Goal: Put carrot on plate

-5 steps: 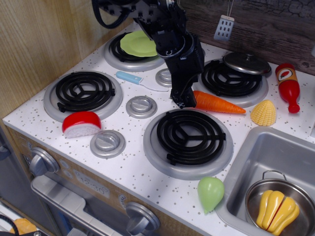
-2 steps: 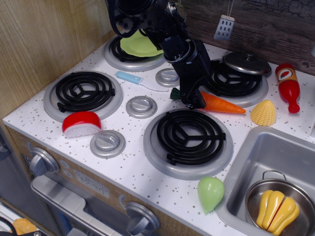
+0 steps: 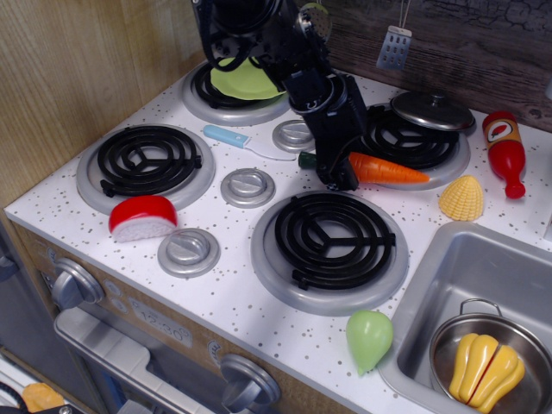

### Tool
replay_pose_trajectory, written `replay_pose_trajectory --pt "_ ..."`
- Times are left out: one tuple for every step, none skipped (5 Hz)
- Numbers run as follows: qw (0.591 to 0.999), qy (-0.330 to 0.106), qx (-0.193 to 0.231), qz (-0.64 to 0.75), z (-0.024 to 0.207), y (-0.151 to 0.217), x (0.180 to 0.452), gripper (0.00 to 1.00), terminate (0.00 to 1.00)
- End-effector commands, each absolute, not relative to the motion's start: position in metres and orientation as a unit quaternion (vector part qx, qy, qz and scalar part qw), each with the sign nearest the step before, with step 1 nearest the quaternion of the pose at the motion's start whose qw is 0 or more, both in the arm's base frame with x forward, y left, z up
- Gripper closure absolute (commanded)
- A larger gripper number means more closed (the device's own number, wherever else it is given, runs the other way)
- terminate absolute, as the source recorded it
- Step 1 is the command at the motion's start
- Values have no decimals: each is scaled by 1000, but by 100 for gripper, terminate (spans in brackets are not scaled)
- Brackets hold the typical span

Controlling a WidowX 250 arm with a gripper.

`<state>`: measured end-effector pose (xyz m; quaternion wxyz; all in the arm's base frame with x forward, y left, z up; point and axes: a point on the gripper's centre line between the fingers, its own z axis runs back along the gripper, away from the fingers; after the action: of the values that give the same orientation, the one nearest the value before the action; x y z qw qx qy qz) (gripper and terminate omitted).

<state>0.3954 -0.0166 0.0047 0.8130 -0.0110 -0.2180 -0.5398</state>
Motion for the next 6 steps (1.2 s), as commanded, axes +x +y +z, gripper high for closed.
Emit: replay_pose_trajectory --pt "830 -211 -9 -515 16 -17 401 100 0" --pt "849 -194 15 -492 31 -17 394 100 0" --pt "868 -158 79 -464 57 0 389 100 0" --pt "913 -122 143 -363 74 19 393 100 0" --pt "934 -120 161 -296 92 51 413 100 0" --pt "942 -158 211 -206 104 77 427 100 0"
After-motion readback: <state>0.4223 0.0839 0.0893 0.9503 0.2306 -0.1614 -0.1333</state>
